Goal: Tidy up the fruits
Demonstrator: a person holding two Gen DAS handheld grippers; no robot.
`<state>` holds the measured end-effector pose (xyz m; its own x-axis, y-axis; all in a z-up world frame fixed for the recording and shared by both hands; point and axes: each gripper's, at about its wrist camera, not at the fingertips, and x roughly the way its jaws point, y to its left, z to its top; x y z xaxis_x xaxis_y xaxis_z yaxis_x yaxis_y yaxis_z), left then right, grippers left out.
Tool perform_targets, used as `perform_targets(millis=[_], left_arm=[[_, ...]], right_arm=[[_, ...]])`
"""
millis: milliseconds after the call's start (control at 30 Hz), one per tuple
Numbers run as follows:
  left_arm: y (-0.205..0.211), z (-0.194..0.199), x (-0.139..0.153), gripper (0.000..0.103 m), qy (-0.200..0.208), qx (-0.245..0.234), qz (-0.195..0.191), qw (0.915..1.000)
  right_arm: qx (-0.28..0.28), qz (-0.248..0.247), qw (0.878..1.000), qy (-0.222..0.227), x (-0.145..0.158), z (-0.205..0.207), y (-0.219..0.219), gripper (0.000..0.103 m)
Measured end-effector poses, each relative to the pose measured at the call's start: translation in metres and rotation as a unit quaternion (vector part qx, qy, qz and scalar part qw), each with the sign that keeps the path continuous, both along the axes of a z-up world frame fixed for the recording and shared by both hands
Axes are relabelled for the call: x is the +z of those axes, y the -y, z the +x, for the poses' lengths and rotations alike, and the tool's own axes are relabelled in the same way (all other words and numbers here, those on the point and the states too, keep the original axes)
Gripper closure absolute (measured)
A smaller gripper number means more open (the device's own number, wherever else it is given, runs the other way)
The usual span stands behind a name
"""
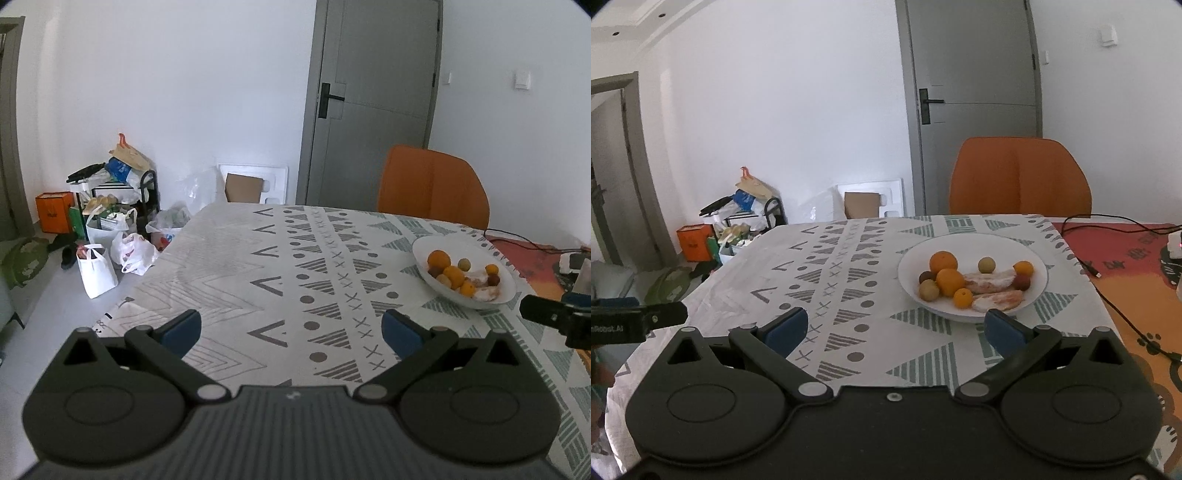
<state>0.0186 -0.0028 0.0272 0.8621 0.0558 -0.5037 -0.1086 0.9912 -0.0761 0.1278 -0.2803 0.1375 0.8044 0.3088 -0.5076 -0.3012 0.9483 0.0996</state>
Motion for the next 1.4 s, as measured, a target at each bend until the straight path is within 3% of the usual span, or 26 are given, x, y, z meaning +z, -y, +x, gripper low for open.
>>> perform_targets(millis=[1400], left_arm=[[0.0005,-0.0039,0.0022,0.000,0.004,-0.005,0.002,1.0000]], right_arm=[[0.003,-0.006,1.000,-0.002,-0.0051,-0.0005,-0.0004,0.000]])
